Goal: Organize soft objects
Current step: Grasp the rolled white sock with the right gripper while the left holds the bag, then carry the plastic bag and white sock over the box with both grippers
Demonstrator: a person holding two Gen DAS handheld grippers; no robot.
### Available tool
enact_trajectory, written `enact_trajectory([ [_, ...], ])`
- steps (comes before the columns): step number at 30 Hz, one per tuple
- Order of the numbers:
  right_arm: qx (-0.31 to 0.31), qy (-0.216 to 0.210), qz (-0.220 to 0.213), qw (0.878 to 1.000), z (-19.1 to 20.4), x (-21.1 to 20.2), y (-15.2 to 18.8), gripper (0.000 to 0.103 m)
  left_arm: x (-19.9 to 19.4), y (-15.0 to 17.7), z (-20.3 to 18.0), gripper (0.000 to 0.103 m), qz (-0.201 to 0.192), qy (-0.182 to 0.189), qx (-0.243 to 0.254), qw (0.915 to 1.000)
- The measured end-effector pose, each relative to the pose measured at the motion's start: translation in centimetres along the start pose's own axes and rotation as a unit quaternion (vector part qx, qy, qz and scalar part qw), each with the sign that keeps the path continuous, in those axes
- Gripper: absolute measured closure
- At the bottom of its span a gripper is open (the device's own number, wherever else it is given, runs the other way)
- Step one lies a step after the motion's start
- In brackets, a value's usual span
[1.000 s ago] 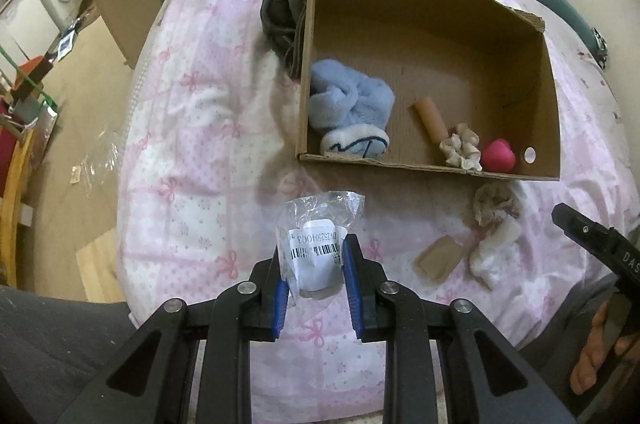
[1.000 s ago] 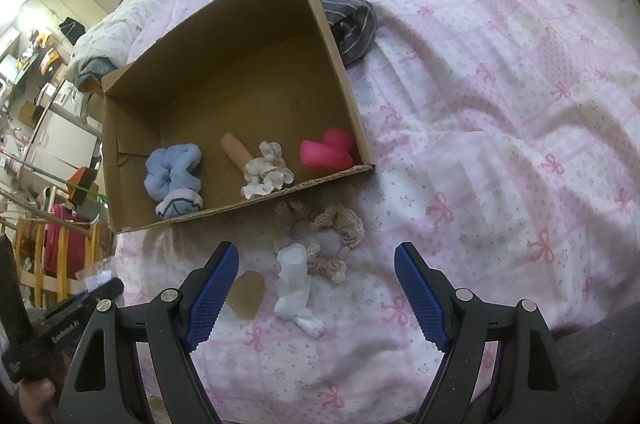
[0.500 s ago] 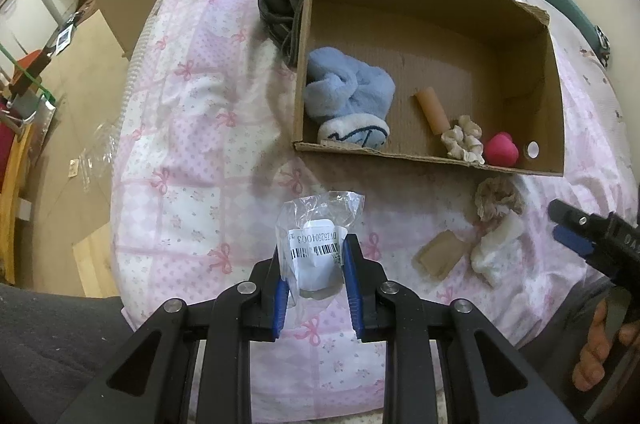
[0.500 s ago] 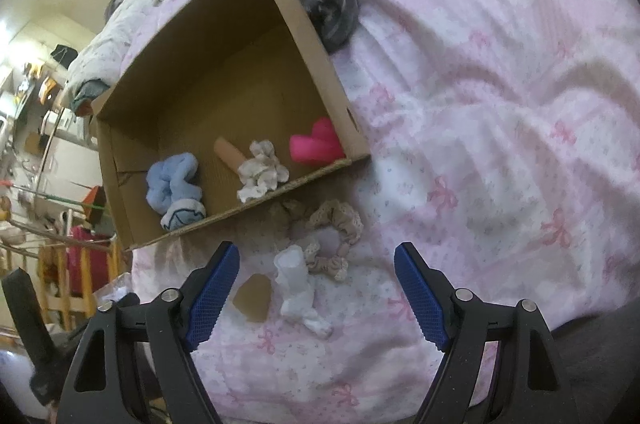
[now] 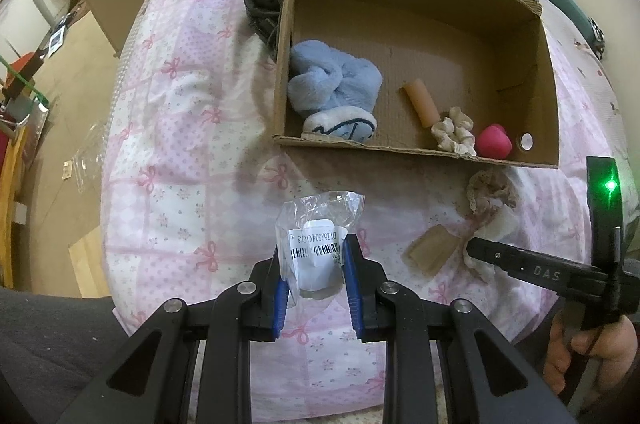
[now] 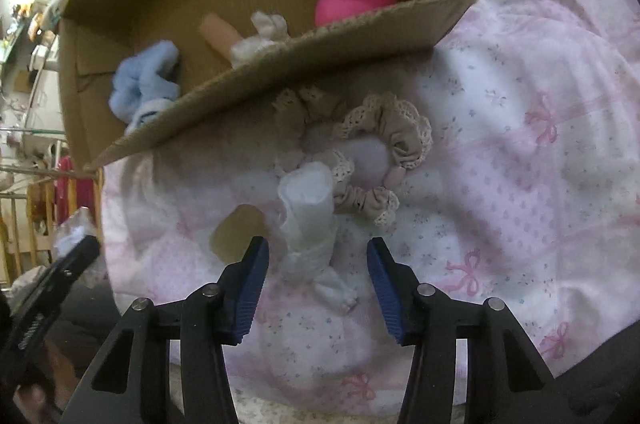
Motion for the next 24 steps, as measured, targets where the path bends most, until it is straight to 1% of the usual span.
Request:
enact_trajectory([
  [3,-0.005,0.009,-0.001,1.000,0.2,0.4,0.0,0.056,0.0,0.0,0.1,0.081,-0.002,-0.002,-0.002,1.0000],
  [5,-0.010,0.013,-0.001,1.000,0.4,0.5,0.0,0.065,-0.1,-0.1,0.3,0.081,-0.005,-0.003,-0.005,1.0000],
  [7,-0.017,0.007,-0.002,1.000,0.9,0.6,0.1,0.078,-0.1,-0.1,0.5,0.081,-0.006,-0.006,-0.008,0.9999],
  [9,-0.030,0.013,-0.009,0.999,1.3,0.2,0.1,0.078,0.1,0.0,0.7,0.081,-0.004,-0.009,-0.009,0.9999],
  [12,-0.035,0.005,-0.017,0.999,1.6,-0.1,-0.2,0.078,0.3,0.2,0.9,0.081,0.001,-0.013,-0.011,0.9999],
  [15,-0.043,0.002,-0.037,0.998,2.0,-1.1,-0.4,0.078,0.4,0.2,1.0,0.081,0.001,-0.016,-0.013,0.9998],
  [17,-0.048,-0.006,-0.046,0.998,2.5,-1.7,-0.4,0.078,0.4,0.1,1.2,0.081,-0.002,-0.021,-0.013,0.9997],
  [24,-0.063,-0.013,-0.067,0.996,3.3,-3.2,-0.4,0.078,0.8,0.1,2.3,0.081,-0.004,-0.044,-0.016,0.9989],
])
Point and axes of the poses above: each gripper's, at about its wrist camera, not at the fingertips, and x roughly the way its jaws point, z to its left, y to its underside, the point moved 9 cm from there along x, roughly the way its jaws point, and after that the axes turned 6 degrees about -x, right-handed, at the moved point
